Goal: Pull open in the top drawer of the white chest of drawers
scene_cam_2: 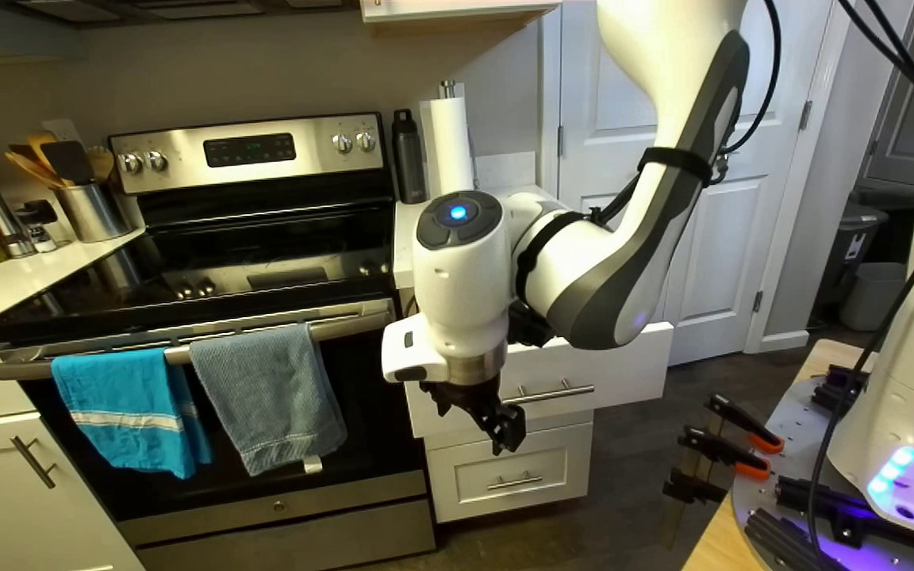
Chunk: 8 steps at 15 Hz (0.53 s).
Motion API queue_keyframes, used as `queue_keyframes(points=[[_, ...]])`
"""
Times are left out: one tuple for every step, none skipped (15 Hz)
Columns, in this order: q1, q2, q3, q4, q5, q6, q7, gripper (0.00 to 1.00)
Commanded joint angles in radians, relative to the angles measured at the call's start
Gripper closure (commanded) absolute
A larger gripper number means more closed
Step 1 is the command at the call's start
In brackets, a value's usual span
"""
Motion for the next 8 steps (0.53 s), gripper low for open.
queue_keyframes(points=[[-0.047, -0.107, 0.046, -0.029, 0.215, 0.048, -0.171, 0.0], [-0.042, -0.124, 0.034, -0.025, 0.242, 0.049, -0.186, 0.0], [-0.04, -0.139, 0.024, -0.021, 0.269, 0.044, -0.208, 0.0], [-0.038, -0.151, 0.012, -0.019, 0.287, 0.037, -0.219, 0.0], [0.002, -0.11, -0.004, 0.005, 0.248, 0.024, -0.166, 0.0], [-0.001, -0.123, -0.01, 0.005, 0.259, 0.023, -0.178, 0.0], [-0.004, -0.13, -0.013, 0.005, 0.263, 0.023, -0.181, 0.0], [-0.006, -0.131, -0.013, 0.005, 0.264, 0.023, -0.181, 0.0]])
